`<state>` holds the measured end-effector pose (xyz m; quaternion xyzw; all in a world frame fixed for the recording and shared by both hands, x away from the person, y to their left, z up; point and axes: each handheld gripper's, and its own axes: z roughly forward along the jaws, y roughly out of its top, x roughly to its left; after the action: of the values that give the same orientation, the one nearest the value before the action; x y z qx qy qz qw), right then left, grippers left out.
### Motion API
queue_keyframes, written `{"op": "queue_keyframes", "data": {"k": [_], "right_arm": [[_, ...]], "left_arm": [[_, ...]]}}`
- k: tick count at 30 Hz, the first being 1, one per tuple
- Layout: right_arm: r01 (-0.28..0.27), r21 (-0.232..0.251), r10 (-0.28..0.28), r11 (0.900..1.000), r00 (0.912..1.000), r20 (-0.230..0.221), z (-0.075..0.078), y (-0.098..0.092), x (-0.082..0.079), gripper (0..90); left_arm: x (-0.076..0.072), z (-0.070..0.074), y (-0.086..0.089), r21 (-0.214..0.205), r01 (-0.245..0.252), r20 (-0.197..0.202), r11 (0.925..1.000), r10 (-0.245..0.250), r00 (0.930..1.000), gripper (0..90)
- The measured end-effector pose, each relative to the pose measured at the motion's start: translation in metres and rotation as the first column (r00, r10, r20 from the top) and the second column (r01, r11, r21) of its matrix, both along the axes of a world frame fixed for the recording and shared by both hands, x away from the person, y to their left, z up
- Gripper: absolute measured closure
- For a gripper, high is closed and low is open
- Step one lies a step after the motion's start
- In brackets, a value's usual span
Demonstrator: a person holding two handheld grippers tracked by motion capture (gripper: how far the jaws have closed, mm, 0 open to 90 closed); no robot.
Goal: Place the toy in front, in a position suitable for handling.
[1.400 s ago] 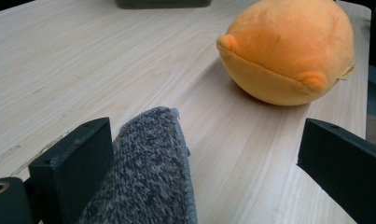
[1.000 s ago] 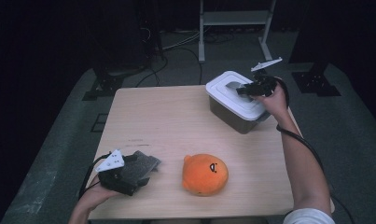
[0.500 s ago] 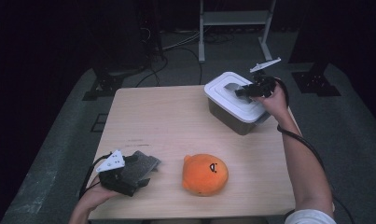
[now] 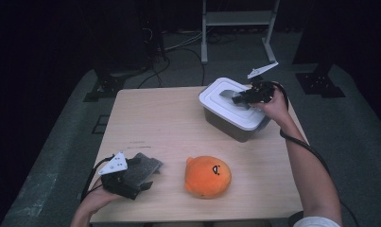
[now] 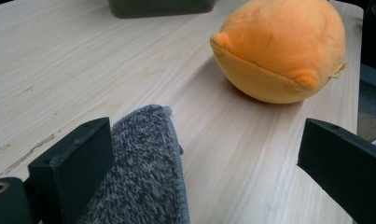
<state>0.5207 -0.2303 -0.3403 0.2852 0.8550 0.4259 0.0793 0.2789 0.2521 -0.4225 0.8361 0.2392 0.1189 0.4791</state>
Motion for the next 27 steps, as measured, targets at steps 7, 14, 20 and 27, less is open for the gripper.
{"op": "queue_keyframes", "data": {"k": [7, 14, 20, 27], "right_arm": [[-0.082, 0.012, 0.082, 0.9966, 0.9966, 0.000, -0.001, 0.015, -0.011, 66.7], [-0.144, 0.008, 0.144, 0.9896, 0.9896, 0.003, -0.001, 0.031, -0.020, 66.7], [-0.205, -0.008, 0.205, 0.9788, 0.9788, 0.000, 0.001, 0.047, -0.027, 66.7], [-0.265, -0.018, 0.265, 0.9642, 0.9643, 0.008, 0.002, 0.063, -0.031, 66.7]], "left_arm": [[0.000, -0.001, -0.002, 0.004, 0.006, -0.004, 1.0000, -0.006, 1.0000, 2.7], [-0.001, -0.001, -0.003, 0.004, 0.008, -0.005, 1.0000, -0.008, 1.0000, 2.7], [-0.001, -0.001, -0.003, 0.003, 0.009, -0.006, 1.0000, -0.009, 0.9999, 2.7], [-0.001, -0.001, -0.003, 0.002, 0.010, -0.007, 0.9999, -0.010, 0.9999, 2.7]]}}
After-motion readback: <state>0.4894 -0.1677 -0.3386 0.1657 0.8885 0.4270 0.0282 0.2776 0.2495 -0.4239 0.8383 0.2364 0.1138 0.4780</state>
